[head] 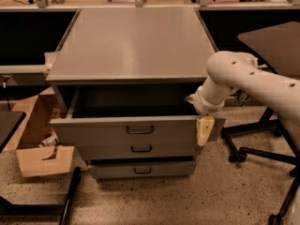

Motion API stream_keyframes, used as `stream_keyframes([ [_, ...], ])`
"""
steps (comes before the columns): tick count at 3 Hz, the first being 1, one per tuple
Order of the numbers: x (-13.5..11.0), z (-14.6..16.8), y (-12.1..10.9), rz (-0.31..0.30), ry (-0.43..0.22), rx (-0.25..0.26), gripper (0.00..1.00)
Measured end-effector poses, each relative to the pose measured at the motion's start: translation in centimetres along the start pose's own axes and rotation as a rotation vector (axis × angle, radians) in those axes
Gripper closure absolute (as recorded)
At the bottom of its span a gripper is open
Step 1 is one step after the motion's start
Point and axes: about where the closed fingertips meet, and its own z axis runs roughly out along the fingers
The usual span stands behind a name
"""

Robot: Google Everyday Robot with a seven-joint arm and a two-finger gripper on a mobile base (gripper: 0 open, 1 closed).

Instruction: Open top drawer

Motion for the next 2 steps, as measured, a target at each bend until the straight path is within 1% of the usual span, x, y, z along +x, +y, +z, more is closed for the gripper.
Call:
stream_keyframes([
  [1,-0.7,0.7,2.4,0.005,-0.023,-0.077,0.0],
  [2,-2.1,0.0,6.6,-0.002,-0.028,-0.123,0.03],
])
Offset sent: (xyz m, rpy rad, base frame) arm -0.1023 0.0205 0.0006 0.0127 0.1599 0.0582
